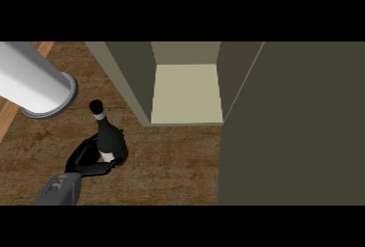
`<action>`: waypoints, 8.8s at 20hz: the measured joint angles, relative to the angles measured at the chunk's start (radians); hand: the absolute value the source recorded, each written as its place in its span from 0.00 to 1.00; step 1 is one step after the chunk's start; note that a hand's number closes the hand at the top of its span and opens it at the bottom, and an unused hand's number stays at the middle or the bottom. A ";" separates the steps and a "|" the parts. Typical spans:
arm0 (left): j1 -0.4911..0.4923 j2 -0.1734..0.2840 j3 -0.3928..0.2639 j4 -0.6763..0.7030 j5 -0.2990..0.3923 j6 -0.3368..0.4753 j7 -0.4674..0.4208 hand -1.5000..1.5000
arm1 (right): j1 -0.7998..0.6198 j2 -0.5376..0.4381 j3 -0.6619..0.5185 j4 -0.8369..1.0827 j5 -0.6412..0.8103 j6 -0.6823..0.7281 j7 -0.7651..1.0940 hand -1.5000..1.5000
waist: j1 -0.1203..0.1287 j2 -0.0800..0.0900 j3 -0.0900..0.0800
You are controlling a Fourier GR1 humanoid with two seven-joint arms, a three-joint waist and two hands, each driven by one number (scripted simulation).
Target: Pick up the wine, place it into the cabinet and close the cabinet
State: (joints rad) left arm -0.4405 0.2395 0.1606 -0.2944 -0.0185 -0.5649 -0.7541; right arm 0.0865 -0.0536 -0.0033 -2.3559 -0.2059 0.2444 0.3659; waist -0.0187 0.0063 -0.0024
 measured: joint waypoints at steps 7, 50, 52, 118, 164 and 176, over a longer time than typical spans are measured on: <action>-0.021 0.005 -0.013 0.032 -0.010 -0.007 -0.017 1.00 | 0.003 0.006 0.022 -0.024 0.020 -0.009 0.017 0.00 | -0.005 0.001 0.000; 0.668 -0.238 -0.281 -1.349 0.372 0.383 0.395 1.00 | 0.005 0.007 -0.020 0.019 0.009 0.003 -0.001 0.00 | 0.022 -0.008 0.003; 0.649 -0.238 -0.317 -1.401 0.379 0.451 0.428 1.00 | -0.012 0.009 -0.017 0.023 0.011 -0.006 0.009 0.00 | 0.021 -0.008 0.003; -0.273 -0.239 -0.611 -0.283 0.887 0.857 0.074 1.00 | -0.025 -0.007 -0.080 0.105 -0.046 0.048 -0.041 0.00 | -0.007 -0.001 0.002; -0.488 -0.241 -0.590 0.024 0.992 0.735 -0.116 0.00 | -0.033 0.000 -0.052 0.133 0.009 0.051 -0.085 0.00 | -0.013 0.014 -0.010; -0.294 -0.194 -0.703 -0.353 0.911 0.837 -0.011 0.00 | -0.013 0.005 -0.032 0.053 0.014 0.022 -0.015 0.00 | 0.038 -0.012 -0.001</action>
State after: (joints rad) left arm -0.7346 0.0451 -0.5420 -0.6474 0.8924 0.2718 -0.7648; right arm 0.0736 -0.0487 -0.0353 -2.3024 -0.1920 0.2664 0.3507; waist 0.0192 -0.0058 -0.0036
